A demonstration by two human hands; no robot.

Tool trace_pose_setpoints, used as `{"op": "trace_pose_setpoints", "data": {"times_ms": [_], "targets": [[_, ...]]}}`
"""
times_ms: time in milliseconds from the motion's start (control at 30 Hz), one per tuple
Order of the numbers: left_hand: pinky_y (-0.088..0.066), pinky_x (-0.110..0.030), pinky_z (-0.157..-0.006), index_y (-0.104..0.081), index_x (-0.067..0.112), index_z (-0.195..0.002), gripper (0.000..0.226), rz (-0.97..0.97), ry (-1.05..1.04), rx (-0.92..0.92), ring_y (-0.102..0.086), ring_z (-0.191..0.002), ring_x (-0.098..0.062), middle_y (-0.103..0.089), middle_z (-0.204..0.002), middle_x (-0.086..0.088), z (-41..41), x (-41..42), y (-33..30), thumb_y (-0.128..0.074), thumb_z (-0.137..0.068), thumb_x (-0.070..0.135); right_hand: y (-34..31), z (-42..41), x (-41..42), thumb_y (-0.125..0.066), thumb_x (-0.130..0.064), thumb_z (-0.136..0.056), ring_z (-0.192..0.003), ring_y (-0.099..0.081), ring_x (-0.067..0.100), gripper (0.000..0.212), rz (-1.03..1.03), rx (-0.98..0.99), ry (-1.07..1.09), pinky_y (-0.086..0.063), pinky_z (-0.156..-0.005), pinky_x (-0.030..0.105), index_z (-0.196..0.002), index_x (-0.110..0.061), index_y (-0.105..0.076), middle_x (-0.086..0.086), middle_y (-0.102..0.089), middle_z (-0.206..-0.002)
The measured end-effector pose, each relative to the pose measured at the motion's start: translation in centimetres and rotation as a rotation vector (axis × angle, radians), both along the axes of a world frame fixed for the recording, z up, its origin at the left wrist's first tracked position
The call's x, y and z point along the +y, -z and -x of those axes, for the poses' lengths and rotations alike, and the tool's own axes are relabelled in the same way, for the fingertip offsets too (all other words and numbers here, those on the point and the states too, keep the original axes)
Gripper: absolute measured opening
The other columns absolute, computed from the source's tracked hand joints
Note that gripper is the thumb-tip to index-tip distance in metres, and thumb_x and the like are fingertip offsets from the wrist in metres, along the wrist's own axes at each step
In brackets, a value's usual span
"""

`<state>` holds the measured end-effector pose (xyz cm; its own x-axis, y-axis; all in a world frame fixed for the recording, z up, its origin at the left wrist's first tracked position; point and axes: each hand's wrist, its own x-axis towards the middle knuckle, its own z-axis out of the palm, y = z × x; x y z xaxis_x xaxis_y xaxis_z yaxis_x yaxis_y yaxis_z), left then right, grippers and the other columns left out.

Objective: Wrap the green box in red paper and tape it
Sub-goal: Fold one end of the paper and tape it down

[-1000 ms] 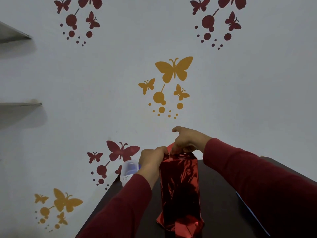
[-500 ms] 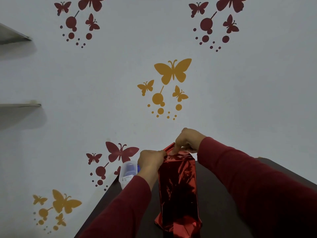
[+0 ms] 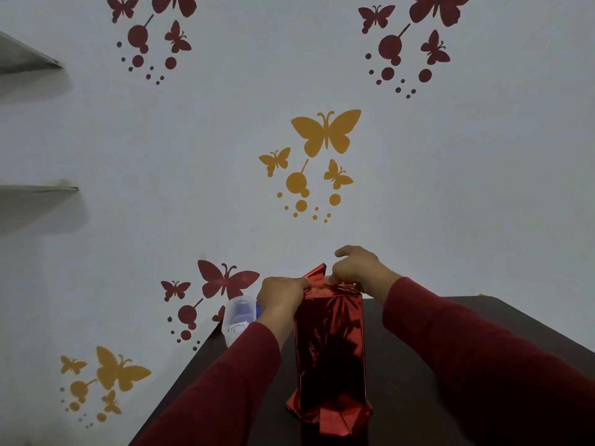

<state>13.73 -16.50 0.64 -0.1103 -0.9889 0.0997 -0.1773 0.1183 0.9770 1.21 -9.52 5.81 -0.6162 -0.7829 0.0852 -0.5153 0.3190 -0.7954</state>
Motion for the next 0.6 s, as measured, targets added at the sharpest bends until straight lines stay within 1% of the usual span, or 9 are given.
{"op": "trace_pose_setpoints", "data": {"times_ms": [67,133,233,300,367,400,467,533,600], "targets": [[-0.057,-0.036,-0.084,-0.073,0.005,-0.085,0.019,-0.003,-0.011,0.003,-0.07,-0.088,-0.028,-0.074,-0.087,-0.009,0.1,-0.1,0.1,-0.077,-0.084,0.024,0.6,0.1,0.3,-0.078,-0.001,-0.081,-0.133,-0.054,0.027,0.067,0.072,-0.045,0.041,-0.048,-0.111,0.042,-0.144,-0.018,-0.059,0.003,-0.065,-0.13],[-0.053,-0.034,-0.081,-0.073,0.001,-0.089,0.02,-0.011,-0.001,-0.009,-0.07,-0.093,-0.031,-0.075,-0.094,-0.013,0.0,-0.1,0.2,-0.071,-0.087,0.02,1.4,0.2,0.9,-0.068,0.007,-0.082,-0.12,-0.064,0.026,0.054,0.173,-0.128,0.069,-0.053,-0.106,0.042,-0.13,-0.017,-0.068,0.002,-0.071,-0.107],[-0.055,-0.04,-0.084,-0.072,0.001,-0.095,0.025,-0.058,0.026,0.058,-0.07,-0.103,-0.039,-0.073,-0.1,-0.017,0.0,-0.6,0.4,-0.062,-0.088,0.023,2.7,0.6,1.5,-0.058,0.004,-0.082,-0.105,-0.07,0.024,0.05,0.298,-0.17,0.093,-0.057,-0.1,0.039,-0.124,-0.02,-0.072,0.005,-0.072,-0.11],[-0.052,-0.043,-0.081,-0.065,0.003,-0.082,0.024,-0.019,0.0,0.092,-0.067,-0.094,-0.039,-0.069,-0.089,-0.018,-0.5,0.5,0.0,-0.056,-0.092,0.021,3.2,0.8,2.5,-0.057,0.001,-0.086,-0.085,-0.067,0.016,0.041,0.384,-0.19,0.12,-0.058,-0.09,0.033,-0.116,-0.023,-0.072,-0.004,-0.069,-0.1],[-0.047,-0.04,-0.076,-0.062,0.0,-0.079,0.026,0.143,-0.072,0.111,-0.061,-0.088,-0.039,-0.065,-0.083,-0.017,-0.9,2.3,-0.3,-0.05,-0.097,0.015,3.8,1.3,4.1,-0.056,0.0,-0.089,-0.076,-0.061,0.012,0.039,0.472,-0.212,0.151,-0.055,-0.08,0.028,-0.114,-0.025,-0.073,-0.01,-0.066,-0.095],[-0.048,-0.039,-0.083,-0.068,0.001,-0.095,0.025,0.262,-0.092,0.121,-0.063,-0.098,-0.037,-0.07,-0.097,-0.015,-1.1,3.4,-0.3,-0.049,-0.099,0.017,4.2,1.5,5.1,-0.056,-0.001,-0.09,-0.077,-0.061,0.011,0.037,0.508,-0.209,0.165,-0.054,-0.079,0.026,-0.111,-0.026,-0.074,-0.012,-0.067,-0.095],[-0.047,-0.037,-0.099,-0.067,0.017,-0.125,0.03,0.507,-0.098,0.109,-0.058,-0.122,-0.021,-0.068,-0.125,0.0,-1.2,5.6,0.2,-0.052,-0.1,0.022,5.2,1.9,7.3,-0.059,-0.007,-0.092,-0.084,-0.065,0.011,0.03,0.545,-0.192,0.182,-0.057,-0.082,0.028,-0.104,-0.027,-0.077,-0.014,-0.07,-0.095],[-0.045,-0.036,-0.102,-0.065,0.026,-0.124,0.028,0.768,-0.064,0.056,-0.048,-0.123,-0.008,-0.064,-0.124,0.012,-0.3,7.3,0.9,-0.056,-0.098,0.021,6.7,2.5,9.7,-0.065,-0.015,-0.092,-0.093,-0.069,0.011,0.02,0.538,-0.164,0.194,-0.059,-0.09,0.033,-0.099,-0.027,-0.08,-0.014,-0.074,-0.096],[-0.045,-0.036,-0.101,-0.067,0.025,-0.114,0.023,0.986,0.034,0.04,-0.047,-0.114,-0.002,-0.063,-0.113,0.018,1.3,8.8,1.8,-0.058,-0.094,0.017,8.4,3.4,12.2,-0.069,-0.02,-0.091,-0.093,-0.071,0.008,0.014,0.532,-0.143,0.188,-0.06,-0.09,0.034,-0.095,-0.027,-0.081,-0.014,-0.077,-0.092]]}}
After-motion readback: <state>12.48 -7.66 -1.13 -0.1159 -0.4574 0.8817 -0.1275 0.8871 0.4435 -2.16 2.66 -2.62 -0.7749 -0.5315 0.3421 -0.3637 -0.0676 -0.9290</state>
